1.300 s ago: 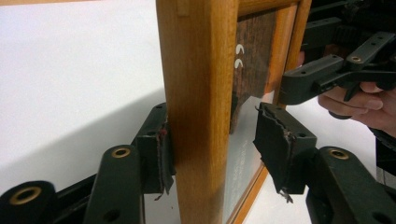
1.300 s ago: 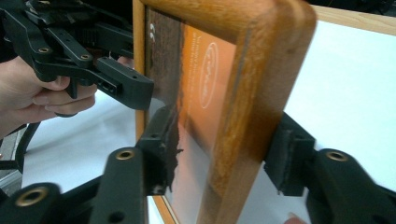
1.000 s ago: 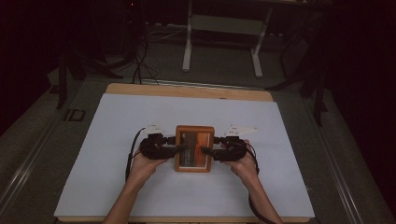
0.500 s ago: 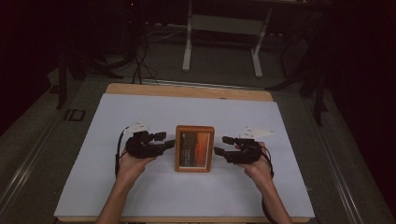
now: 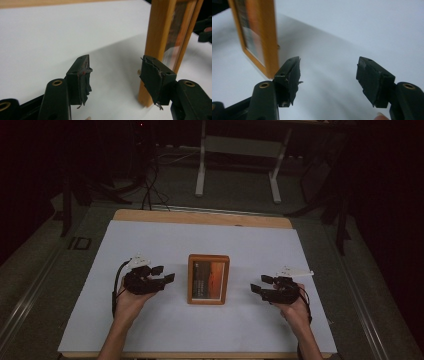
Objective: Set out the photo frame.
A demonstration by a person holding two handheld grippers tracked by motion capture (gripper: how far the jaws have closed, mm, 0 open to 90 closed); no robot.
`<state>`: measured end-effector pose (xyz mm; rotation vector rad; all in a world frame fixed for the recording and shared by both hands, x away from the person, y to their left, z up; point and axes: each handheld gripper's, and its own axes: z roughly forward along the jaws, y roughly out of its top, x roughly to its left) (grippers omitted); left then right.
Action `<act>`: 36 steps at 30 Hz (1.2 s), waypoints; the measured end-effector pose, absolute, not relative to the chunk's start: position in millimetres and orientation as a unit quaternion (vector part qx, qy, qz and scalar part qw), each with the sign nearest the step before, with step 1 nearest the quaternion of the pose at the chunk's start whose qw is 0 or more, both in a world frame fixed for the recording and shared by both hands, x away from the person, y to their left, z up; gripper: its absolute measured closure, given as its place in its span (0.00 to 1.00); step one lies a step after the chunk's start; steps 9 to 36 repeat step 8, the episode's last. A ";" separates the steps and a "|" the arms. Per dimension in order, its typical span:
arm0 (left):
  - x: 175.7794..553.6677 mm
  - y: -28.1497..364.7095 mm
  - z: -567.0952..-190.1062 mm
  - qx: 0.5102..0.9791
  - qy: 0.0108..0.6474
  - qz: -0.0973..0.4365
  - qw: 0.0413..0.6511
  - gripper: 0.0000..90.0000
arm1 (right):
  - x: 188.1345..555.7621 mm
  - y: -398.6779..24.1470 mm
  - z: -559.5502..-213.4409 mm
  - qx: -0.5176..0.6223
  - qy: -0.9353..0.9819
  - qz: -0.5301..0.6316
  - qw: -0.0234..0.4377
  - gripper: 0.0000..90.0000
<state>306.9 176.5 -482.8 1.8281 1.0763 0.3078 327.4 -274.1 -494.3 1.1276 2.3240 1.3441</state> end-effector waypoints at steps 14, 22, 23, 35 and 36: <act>301.9 179.8 -504.3 0.770 0.457 0.163 0.414 0.43 | 326.4 -297.3 -507.0 0.420 0.789 0.420 0.159 0.32; 301.9 179.8 -504.3 0.770 0.457 0.163 0.414 0.43 | 326.4 -297.3 -507.0 0.420 0.789 0.420 0.159 0.32; 301.9 179.8 -504.3 0.770 0.457 0.163 0.414 0.43 | 326.4 -297.3 -507.0 0.420 0.789 0.420 0.159 0.32; 301.9 179.8 -504.3 0.770 0.457 0.163 0.414 0.43 | 326.4 -297.3 -507.0 0.420 0.789 0.420 0.159 0.32; 301.9 179.8 -504.3 0.770 0.457 0.163 0.414 0.43 | 326.4 -297.3 -507.0 0.420 0.789 0.420 0.159 0.32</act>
